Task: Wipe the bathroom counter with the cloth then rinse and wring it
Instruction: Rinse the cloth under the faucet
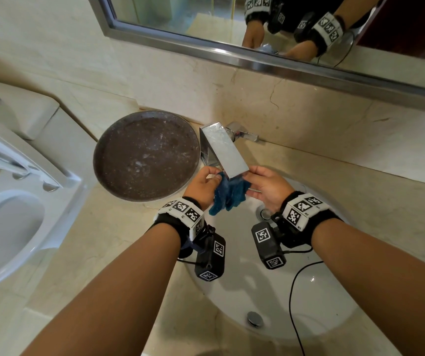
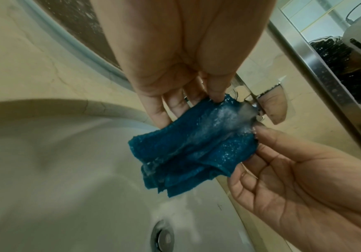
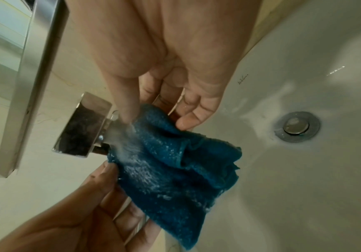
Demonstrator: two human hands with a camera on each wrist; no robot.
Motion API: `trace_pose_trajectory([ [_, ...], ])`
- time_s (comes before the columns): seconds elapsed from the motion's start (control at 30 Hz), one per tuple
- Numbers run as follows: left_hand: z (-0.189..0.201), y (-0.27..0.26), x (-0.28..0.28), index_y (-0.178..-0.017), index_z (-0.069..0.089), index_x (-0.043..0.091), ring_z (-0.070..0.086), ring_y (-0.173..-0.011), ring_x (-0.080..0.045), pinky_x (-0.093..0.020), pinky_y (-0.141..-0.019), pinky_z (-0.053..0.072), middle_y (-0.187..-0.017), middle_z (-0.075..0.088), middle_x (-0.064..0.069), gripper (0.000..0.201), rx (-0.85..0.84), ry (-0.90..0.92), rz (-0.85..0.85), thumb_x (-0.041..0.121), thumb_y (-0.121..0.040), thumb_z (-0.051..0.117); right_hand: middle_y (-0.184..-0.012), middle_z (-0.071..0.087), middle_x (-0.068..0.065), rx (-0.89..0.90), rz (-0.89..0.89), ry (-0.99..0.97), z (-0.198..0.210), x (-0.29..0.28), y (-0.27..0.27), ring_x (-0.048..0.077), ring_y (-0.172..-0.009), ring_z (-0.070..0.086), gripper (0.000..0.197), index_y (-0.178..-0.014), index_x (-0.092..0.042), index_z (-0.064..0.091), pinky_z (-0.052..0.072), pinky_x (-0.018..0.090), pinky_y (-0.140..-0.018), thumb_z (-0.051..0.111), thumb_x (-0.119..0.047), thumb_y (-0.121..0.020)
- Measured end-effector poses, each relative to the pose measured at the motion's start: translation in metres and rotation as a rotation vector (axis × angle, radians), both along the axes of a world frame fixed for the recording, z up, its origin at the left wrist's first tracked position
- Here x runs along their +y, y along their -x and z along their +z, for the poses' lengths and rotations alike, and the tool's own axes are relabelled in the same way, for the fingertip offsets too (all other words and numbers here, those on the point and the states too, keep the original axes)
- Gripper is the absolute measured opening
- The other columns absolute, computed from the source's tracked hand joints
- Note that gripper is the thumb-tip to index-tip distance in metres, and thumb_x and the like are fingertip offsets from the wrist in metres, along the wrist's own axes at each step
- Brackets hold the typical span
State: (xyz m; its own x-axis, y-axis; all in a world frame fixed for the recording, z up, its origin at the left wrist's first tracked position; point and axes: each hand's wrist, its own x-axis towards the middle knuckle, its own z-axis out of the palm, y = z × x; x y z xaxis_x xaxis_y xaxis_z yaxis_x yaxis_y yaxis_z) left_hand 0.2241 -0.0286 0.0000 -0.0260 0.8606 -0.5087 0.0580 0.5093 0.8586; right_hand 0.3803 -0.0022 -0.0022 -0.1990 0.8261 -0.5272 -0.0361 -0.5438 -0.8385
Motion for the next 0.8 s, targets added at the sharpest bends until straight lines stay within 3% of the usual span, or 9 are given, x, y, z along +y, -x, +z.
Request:
trace_pose_trajectory([
  [0.2,-0.001,-0.001,-0.001,-0.084,0.051,0.026,0.058,-0.086,-0.029,-0.052,-0.087,0.05,-0.086,0.06,-0.007,0.022,-0.009,-0.022,-0.001,0.013,-0.099,0.04,-0.098,0.064,0.002,-0.032,0.005,-0.002,0.002,0.0,-0.002,0.013,-0.091,0.061,0.011,-0.101,-0.017,0.059,0.047,0.022,-0.071,0.053,-0.012,-0.092],
  [0.37,-0.001,-0.003,0.001,-0.085,0.049,0.022,0.059,-0.075,-0.019,-0.037,-0.069,0.054,-0.084,0.058,-0.006,0.022,-0.094,-0.008,0.035,0.01,-0.1,0.038,-0.1,0.062,0.005,-0.023,-0.005,0.009,-0.001,0.001,-0.004,0.017,-0.094,0.06,0.01,-0.093,-0.018,0.058,0.05,0.026,-0.079,0.052,-0.01,-0.093],
  [0.6,-0.004,-0.004,0.001,-0.087,0.049,0.019,0.06,-0.077,-0.022,-0.042,-0.072,0.054,-0.089,0.059,-0.01,0.022,-0.141,-0.009,0.075,0.009,-0.1,0.036,-0.099,0.06,0.008,0.044,-0.007,0.047,0.0,-0.002,0.003,0.016,-0.088,0.061,0.013,-0.09,-0.015,0.054,0.056,0.022,-0.069,0.048,-0.004,-0.094],
  [0.8,-0.006,0.001,-0.001,-0.084,0.047,0.018,0.056,-0.072,-0.021,-0.042,-0.073,0.052,-0.081,0.057,-0.007,0.023,-0.157,-0.031,0.097,0.007,-0.101,0.034,-0.093,0.063,0.007,0.099,0.015,0.068,0.001,-0.002,0.009,0.015,-0.083,0.063,0.014,-0.101,-0.01,0.055,0.053,0.031,-0.085,0.048,-0.001,-0.093],
])
